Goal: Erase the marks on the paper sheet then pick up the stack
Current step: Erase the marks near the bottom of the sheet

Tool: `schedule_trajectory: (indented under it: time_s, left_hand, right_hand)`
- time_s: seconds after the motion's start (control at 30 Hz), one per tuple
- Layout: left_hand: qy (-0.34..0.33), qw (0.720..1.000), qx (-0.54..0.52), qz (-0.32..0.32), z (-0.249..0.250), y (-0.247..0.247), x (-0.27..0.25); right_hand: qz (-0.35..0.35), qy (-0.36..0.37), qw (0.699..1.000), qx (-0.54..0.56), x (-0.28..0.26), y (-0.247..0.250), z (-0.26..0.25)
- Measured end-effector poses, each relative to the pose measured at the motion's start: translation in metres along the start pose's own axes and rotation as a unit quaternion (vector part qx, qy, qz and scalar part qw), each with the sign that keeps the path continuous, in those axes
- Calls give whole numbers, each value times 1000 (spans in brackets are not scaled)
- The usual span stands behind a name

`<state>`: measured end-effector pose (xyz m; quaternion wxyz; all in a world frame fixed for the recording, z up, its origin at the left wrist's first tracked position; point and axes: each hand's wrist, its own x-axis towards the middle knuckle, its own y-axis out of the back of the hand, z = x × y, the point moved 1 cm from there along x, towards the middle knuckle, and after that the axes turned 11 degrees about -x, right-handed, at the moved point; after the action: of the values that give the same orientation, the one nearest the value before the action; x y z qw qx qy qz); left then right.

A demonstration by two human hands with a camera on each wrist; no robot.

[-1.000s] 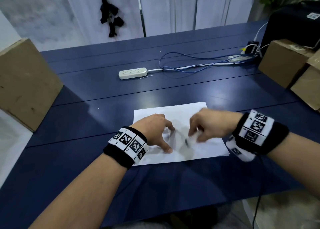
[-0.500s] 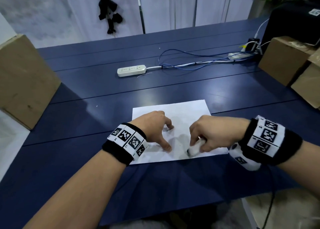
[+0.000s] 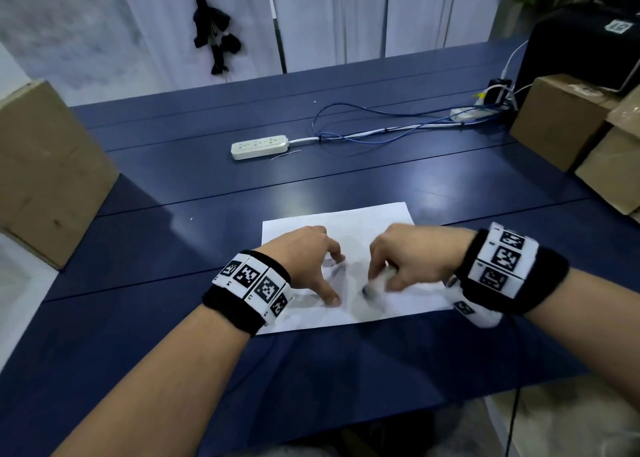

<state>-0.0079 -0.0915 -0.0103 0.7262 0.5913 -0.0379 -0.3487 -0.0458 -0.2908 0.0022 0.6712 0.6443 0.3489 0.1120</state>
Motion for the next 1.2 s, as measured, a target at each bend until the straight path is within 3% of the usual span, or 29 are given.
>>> schedule_trajectory:
  time_s: [0.13,0.33,0.53,0.6,0.7,0.77,0.93,1.0,1.13,1.2]
  left_hand:
    - [3,1000,-7,0,0,0,-2]
    - [2,1000,-1,1,0,-1,-1]
    - [3,1000,-7,0,1,1,-3]
    - [2,1000,-7,1,1,1,-3]
    - [1,1000,-6,1,0,0,-3]
    - [1,1000,-2,1,0,0,-2]
    - [3,1000,-4,-1,1,1,-3]
    - [3,1000,-4,-1,1,1,-4]
    - [6,1000,-5,-2,1,1,-2]
    - [8,1000,-2,-4,1,1,-1]
  right_hand:
    - [52,-78,996,4,11,4,24]
    - [-44,51,997,23,-10,-6,-12]
    - [87,-100,990,-44,12,4,33]
    - [83,-82,993,-35,7,2,30]
    - [-13,23,1000,11,-10,-3,2]
    - [-45,47,998,13,-11,-4,-5]
    - [70,-88,993,-45,11,4,28]
    - [88,-92,991,-50,10,2,32]
    - [-28,32,999,-7,-8,-2,1]
    - [-40,31,999,-9,-6,-3,0]
